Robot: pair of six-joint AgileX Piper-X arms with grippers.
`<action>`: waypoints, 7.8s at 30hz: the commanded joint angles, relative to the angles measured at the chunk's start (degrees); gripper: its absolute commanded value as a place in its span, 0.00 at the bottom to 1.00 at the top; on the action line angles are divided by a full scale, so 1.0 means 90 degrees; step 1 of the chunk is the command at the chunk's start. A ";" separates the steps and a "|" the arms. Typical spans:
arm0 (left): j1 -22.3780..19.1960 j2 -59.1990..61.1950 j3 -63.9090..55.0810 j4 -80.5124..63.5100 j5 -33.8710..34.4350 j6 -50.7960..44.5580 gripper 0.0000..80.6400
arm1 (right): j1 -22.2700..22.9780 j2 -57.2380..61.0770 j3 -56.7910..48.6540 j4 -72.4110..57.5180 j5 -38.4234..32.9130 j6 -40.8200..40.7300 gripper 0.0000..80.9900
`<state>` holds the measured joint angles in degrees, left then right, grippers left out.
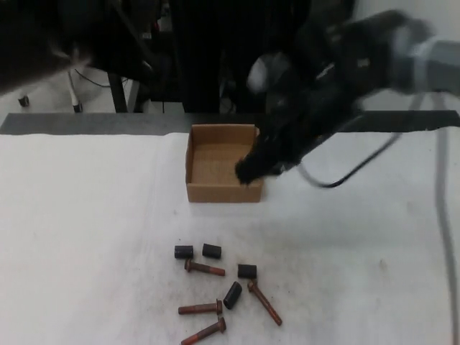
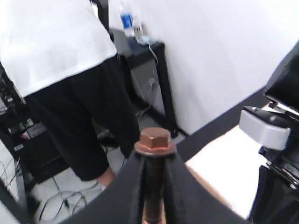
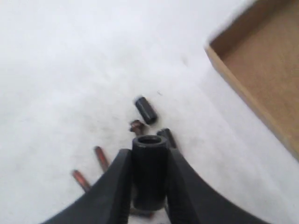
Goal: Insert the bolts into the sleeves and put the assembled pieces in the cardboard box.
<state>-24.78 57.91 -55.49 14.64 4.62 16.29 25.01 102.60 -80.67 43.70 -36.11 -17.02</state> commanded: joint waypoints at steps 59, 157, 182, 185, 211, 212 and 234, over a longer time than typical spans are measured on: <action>0.0340 0.0236 0.4175 -0.8321 0.5593 -0.2096 0.00 | 0.1688 -0.1685 0.5858 -1.1805 0.0290 0.1282 0.01; 0.0426 0.0782 0.4151 -0.5203 -0.0411 -0.1378 0.00 | 0.0416 -0.0964 0.1148 -0.3558 0.3628 0.0746 0.01; 0.0426 0.0782 0.4151 -0.4839 -0.0411 -0.1378 0.00 | 0.0346 0.2273 -0.1843 -0.1550 0.3620 0.0844 0.01; 0.0426 0.0782 0.4151 -0.4839 -0.0411 -0.1378 0.00 | 0.0346 0.2297 -0.1843 -0.1800 0.3587 0.0844 0.01; 0.0426 0.0782 0.4151 -0.4839 -0.0411 -0.1378 0.00 | 0.0322 0.2267 -0.1843 -0.2087 0.3357 0.0938 0.41; 0.0426 0.0782 0.4151 -0.4840 -0.0381 -0.1378 0.00 | 0.0322 0.2207 -0.1843 -0.1968 0.3357 0.0938 0.40; 0.0414 0.0782 0.4019 -0.3498 0.0524 -0.1132 0.00 | 0.0710 0.0775 -0.0229 0.0302 0.0353 -0.0679 0.01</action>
<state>-21.03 64.83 -18.77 -16.88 11.36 5.45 29.33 110.00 -85.95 45.36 -29.80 -17.74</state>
